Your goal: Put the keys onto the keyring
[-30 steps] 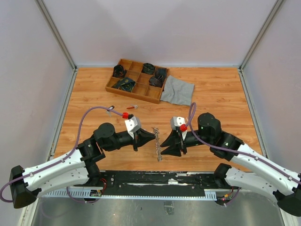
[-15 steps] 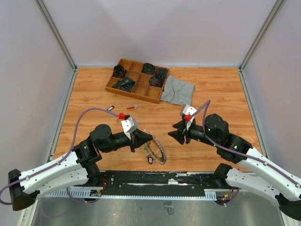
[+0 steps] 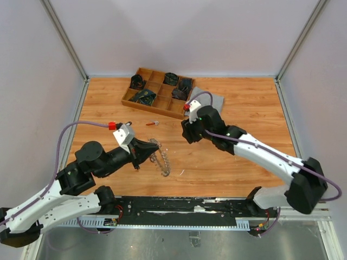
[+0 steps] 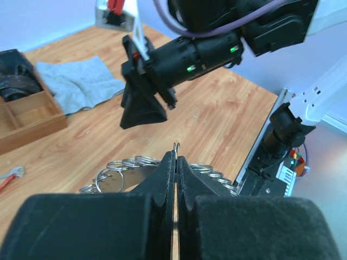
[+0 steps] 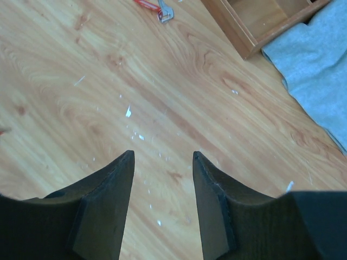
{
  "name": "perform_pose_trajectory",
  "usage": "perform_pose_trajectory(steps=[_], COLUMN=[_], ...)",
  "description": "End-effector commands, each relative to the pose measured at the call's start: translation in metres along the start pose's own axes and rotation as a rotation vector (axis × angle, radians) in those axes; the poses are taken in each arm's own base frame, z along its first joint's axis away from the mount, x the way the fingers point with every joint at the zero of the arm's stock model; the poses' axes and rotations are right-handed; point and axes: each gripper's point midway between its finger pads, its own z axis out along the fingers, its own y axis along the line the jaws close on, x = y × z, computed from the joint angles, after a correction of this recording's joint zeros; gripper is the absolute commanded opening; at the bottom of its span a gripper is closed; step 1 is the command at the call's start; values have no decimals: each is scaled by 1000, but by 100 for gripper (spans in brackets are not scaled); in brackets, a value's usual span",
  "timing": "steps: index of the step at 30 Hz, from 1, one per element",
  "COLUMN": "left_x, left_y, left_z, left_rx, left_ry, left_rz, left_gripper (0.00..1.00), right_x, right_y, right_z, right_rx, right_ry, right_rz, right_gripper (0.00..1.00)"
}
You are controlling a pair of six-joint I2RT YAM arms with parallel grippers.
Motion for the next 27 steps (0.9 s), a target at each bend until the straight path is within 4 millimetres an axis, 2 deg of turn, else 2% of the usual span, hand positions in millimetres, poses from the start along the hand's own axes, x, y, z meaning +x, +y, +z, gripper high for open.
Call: perform_pose_trajectory(steps=[1, 3, 9, 10, 13, 20, 27], left_x=[-21, -29, -46, -48, -51, -66, -71], left_y=[12, 16, 36, 39, 48, 65, 66], left_z=[-20, -28, -53, -57, -65, -82, -87], left_rx=[-80, -110, -232, -251, -310, -417, -425], left_ry=[-31, -42, -79, -85, -88, -140, -174], left_rz=[13, 21, 30, 29, 32, 30, 22], left_gripper=[0, 0, 1, 1, 1, 1, 1], right_x=[-33, -30, -34, -41, -32, -26, -12], right_y=[3, 4, 4, 4, -2, -8, -8], right_z=[43, 73, 146, 156, 189, 234, 253], right_rx=[-25, -32, -30, -23, 6, 35, 29], right_ry=[-52, -17, 56, 48, 96, 140, 191], right_rz=[54, 61, 61, 55, 41, 6, -43], right_gripper=[48, 48, 47, 47, 46, 42, 38])
